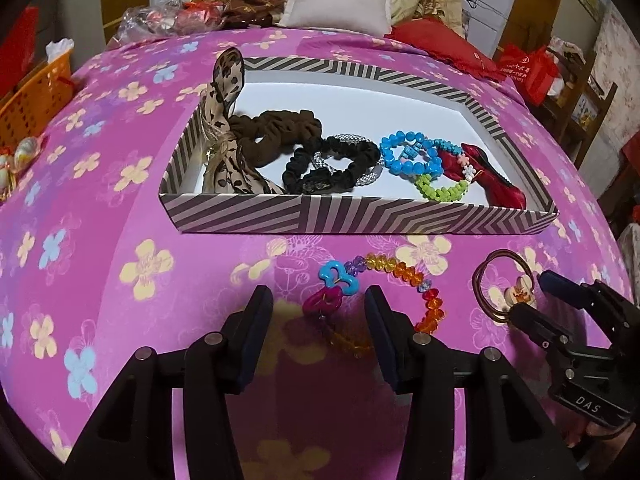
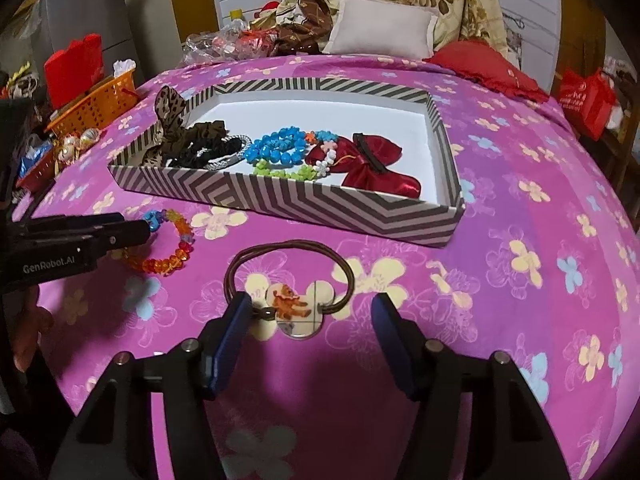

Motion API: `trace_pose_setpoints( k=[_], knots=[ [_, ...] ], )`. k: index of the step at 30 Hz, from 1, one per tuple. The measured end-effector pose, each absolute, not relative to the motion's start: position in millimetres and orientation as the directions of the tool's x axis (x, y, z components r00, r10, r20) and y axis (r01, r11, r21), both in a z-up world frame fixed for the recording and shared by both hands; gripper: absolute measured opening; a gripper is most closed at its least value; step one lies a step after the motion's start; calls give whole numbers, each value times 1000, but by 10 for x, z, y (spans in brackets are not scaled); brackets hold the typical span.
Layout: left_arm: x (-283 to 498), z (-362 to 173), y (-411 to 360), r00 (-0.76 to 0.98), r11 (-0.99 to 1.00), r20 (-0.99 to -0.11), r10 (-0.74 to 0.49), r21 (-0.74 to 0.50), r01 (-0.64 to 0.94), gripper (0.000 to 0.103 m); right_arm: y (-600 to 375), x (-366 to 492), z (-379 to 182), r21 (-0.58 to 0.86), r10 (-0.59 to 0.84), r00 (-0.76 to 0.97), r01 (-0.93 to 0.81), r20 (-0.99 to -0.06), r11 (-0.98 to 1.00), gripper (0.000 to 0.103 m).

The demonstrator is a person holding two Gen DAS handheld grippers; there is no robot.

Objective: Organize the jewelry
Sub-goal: 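Grasp the brown elastic hair tie with the charm using the right gripper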

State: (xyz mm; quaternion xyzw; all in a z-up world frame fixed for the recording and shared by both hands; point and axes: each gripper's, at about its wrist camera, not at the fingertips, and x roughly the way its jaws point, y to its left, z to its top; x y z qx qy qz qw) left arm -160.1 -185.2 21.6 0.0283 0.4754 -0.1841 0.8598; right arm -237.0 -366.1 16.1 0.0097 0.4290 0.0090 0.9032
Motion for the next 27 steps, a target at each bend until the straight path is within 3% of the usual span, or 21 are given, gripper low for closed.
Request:
trace_pose_setpoints(
  k=[5, 23, 27],
  knots=[
    [-1607, 209, -1856, 487, 931, -826, -284, -115, 346, 37, -3658, -2376, 165, 14, 13, 638, -4, -770, 1000, 58],
    [-1632, 202, -1889, 500, 934, -825, -262, -85, 348, 37, -3608, -2356, 143, -8, 4, 653, -15, -757, 1000, 58],
    [-1644, 201, -1905, 506, 934, -825, -252, -71, 350, 37, -3592, -2380, 149, -4, 15, 656, -28, -754, 1000, 48]
  ],
)
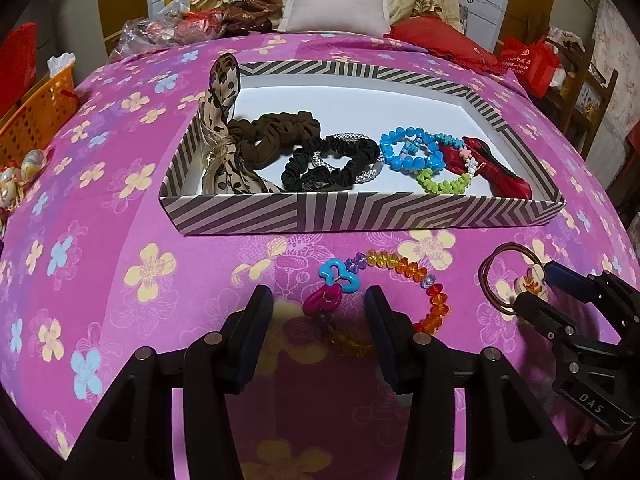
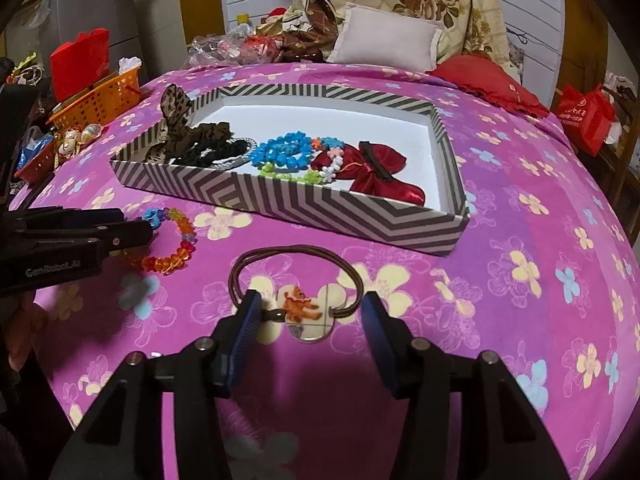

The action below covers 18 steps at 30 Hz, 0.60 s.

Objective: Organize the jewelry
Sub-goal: 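Grasp the brown elastic hair tie with the charm using the right gripper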

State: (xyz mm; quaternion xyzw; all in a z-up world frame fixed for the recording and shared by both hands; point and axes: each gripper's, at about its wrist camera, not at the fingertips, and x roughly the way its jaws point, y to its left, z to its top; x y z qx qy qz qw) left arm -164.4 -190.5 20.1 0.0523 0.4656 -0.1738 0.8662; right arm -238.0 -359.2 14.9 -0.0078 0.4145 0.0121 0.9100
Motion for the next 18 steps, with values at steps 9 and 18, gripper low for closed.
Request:
trace_pose_setpoints(
  k=[9, 18],
  knots=[
    [-1654, 189, -1910, 513, 934, -823, -243, -56, 353, 37, -3657, -2448, 171, 56, 59, 667, -25, -743, 998, 31],
    [-1675, 183, -1921, 522, 932, -818, -240, -45, 359, 37, -3754, -2474, 224, 130, 107, 671, -17, -733, 991, 20]
  ],
)
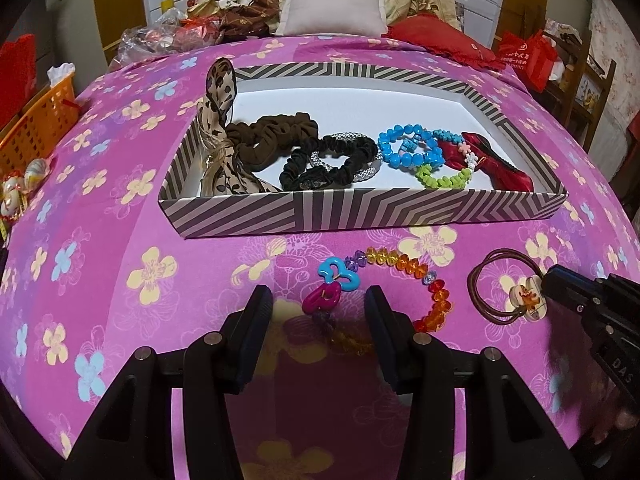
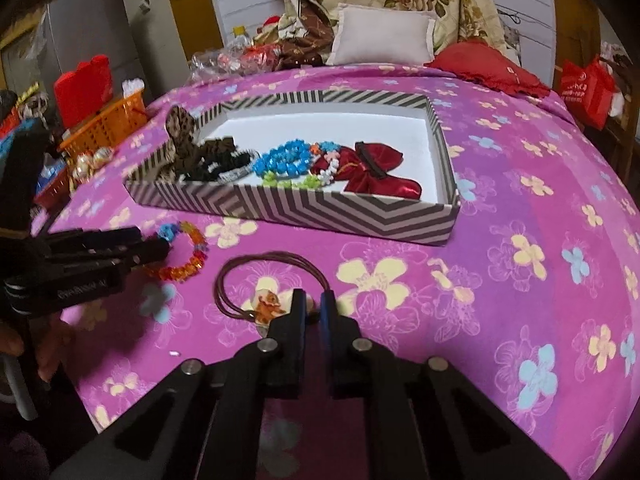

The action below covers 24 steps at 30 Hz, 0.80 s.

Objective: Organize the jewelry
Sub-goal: 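Grasp the brown elastic hair tie with the charm using the right gripper, then grasp the orange beaded charm bracelet with the left gripper while the right holds the hair tie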

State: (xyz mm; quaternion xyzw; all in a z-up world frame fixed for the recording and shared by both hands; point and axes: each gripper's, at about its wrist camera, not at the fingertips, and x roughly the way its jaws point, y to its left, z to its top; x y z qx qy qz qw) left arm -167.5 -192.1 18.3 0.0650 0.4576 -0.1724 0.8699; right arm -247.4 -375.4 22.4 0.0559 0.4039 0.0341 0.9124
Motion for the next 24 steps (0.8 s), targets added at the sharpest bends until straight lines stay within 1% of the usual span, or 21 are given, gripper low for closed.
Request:
trace_pose_setpoints(
  k=[1, 2, 3, 10, 12, 14, 17, 19, 20, 21, 24],
  knots=[
    [-1673, 184, -1915, 521, 932, -818, -243, -49, 358, 37, -3753, -2478, 237, 135, 111, 673, -17, -731, 991, 26],
    [-1671, 184, -1908, 520, 932, -818, -247, -54, 357, 37, -3743, -2483, 254, 135, 113, 676, -21, -728, 991, 36],
    [-1668, 185, -1900, 519, 933, -817, -250, -60, 355, 37, -3729, -2488, 267, 132, 115, 677, -26, -727, 991, 40],
    [-1673, 183, -1907, 523, 933, -817, -244, -50, 357, 37, -3550, -2457, 217, 87, 117, 629, -80, -768, 993, 41],
    [-1673, 182, -1905, 524, 933, -816, -244, -49, 357, 37, -3515, -2436, 181, 75, 112, 623, -86, -774, 994, 45],
    [-1672, 181, -1908, 524, 933, -816, -244, -50, 357, 37, -3460, -2416, 166, 39, 98, 630, -107, -771, 994, 46],
    [-1674, 181, -1907, 523, 933, -817, -244, -50, 357, 37, -3399, -2399, 146, -15, 77, 637, -139, -767, 990, 45],
    [-1674, 180, -1908, 523, 933, -816, -245, -51, 357, 37, -3415, -2398, 150, -4, 87, 640, -138, -764, 990, 34],
    [-1671, 181, -1907, 522, 933, -816, -246, -53, 356, 37, -3423, -2397, 157, -4, 86, 641, -137, -763, 991, 32],
    [-1670, 182, -1910, 522, 933, -817, -246, -54, 355, 37, -3438, -2399, 161, 5, 91, 639, -136, -763, 991, 23],
    [-1665, 186, -1907, 519, 933, -818, -249, -59, 356, 37, -3458, -2414, 172, 22, 105, 632, -138, -768, 990, 23]
  ],
)
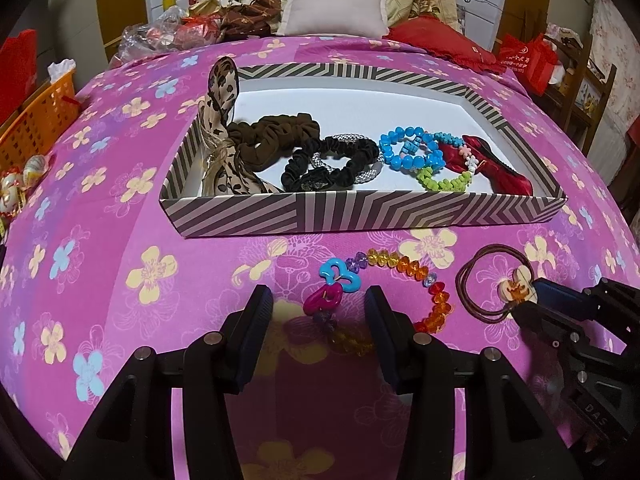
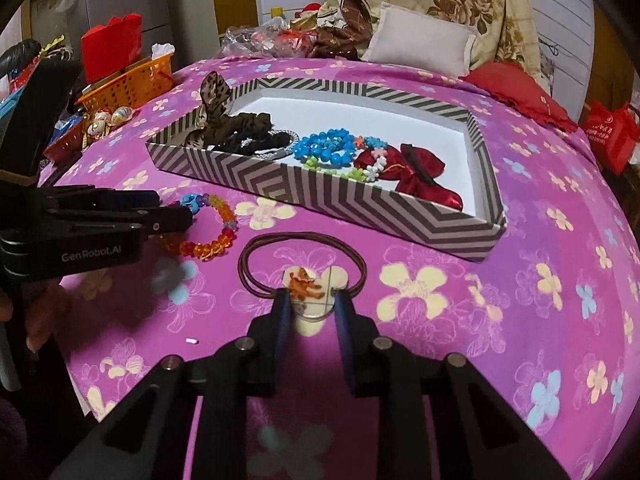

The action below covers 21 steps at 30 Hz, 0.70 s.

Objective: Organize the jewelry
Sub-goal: 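Grasp the orange beaded charm bracelet with the left gripper while the right holds the hair tie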

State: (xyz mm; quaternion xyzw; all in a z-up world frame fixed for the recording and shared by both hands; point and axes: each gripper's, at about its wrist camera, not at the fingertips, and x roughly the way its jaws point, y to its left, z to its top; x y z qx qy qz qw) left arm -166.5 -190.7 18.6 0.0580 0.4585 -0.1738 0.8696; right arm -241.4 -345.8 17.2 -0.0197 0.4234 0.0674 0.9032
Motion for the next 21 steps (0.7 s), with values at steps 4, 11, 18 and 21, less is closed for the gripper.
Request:
trace_pose_setpoints(
  k=[4, 11, 18, 21],
  knots=[
    [-1664, 185, -1911, 519, 933, -817, -250, -61, 353, 37, -3456, -2427, 178, 39, 119, 625, -140, -771, 989, 23],
    [-1660, 186, -1897, 515, 934, -819, -253, -69, 349, 37, -3454, -2486, 278, 66, 146, 641, -147, -754, 987, 23],
    [-1689, 196, -1859, 509, 927, -814, -278, -89, 364, 8, -3458, -2524, 418, 68, 149, 663, -146, -734, 987, 23],
    [-1684, 194, -1822, 492, 918, -811, -317, -131, 375, 6, -3460, -2532, 459, 70, 150, 670, -145, -727, 987, 23]
  ],
)
